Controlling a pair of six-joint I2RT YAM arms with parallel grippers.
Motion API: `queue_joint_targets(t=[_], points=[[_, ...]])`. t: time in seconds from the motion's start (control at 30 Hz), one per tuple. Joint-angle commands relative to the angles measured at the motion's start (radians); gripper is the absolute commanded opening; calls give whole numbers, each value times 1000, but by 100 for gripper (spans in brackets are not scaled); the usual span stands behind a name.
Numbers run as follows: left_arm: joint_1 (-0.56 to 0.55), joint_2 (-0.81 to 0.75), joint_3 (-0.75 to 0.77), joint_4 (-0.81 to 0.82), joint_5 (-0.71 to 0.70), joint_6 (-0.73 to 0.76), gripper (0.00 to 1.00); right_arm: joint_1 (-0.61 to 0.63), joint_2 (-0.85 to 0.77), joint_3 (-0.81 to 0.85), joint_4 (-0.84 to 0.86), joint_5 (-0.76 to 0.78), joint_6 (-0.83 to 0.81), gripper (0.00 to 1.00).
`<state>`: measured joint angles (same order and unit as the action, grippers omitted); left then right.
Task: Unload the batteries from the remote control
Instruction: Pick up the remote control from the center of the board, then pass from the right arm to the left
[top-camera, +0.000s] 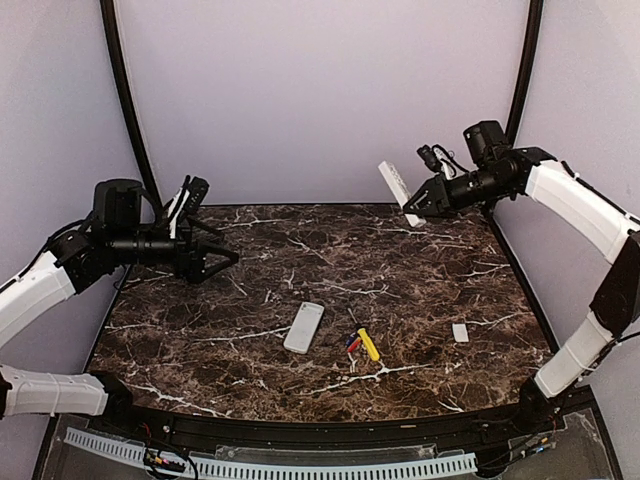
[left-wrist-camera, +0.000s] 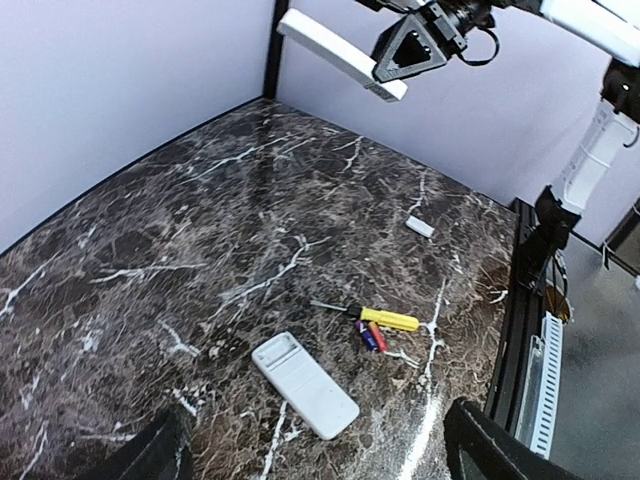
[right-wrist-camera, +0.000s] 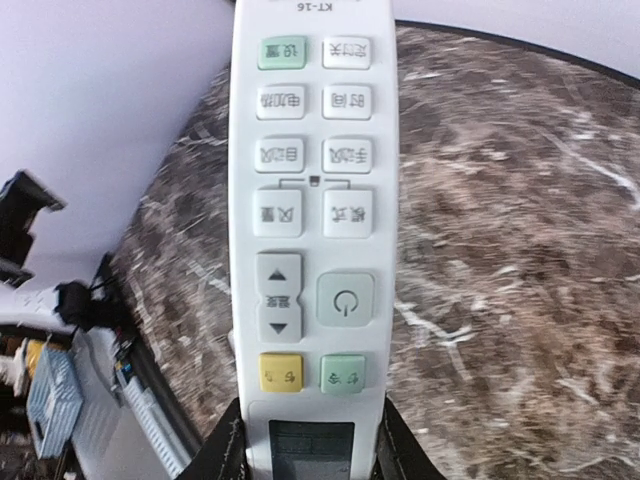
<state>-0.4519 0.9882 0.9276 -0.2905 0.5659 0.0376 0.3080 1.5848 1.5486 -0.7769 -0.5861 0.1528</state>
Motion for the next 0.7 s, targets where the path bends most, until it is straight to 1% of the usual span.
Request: queue_joint_targets(t=[0.0, 0.1, 0.13, 0.2, 0.37, 0.5, 0.57, 0.67], points=[[-114, -25, -13, 80, 2, 111, 85, 135, -44, -65, -100, -254, 18, 0], [-188, -9, 12, 87, -41, 182, 85, 240, -54, -80, -133, -358, 10, 0], [-228, -1, 16, 88, -79, 229, 85, 277, -48, -72, -160, -380, -1, 0], [-279, 24, 18, 95, -137, 268, 84, 346, -32, -60, -194, -408, -18, 0], [-327, 81, -22, 126, -192, 271, 84, 482, 32, -45, -234, -481, -39, 0], [-422, 90, -54, 121, -305, 329, 84, 558, 104, -33, -274, -563, -92, 0], [-458, 93, -62, 118, -320, 344, 85, 587, 137, -15, -314, -572, -131, 0], [-477, 97, -66, 117, -288, 349, 86, 603, 171, 6, -342, -604, -147, 0]])
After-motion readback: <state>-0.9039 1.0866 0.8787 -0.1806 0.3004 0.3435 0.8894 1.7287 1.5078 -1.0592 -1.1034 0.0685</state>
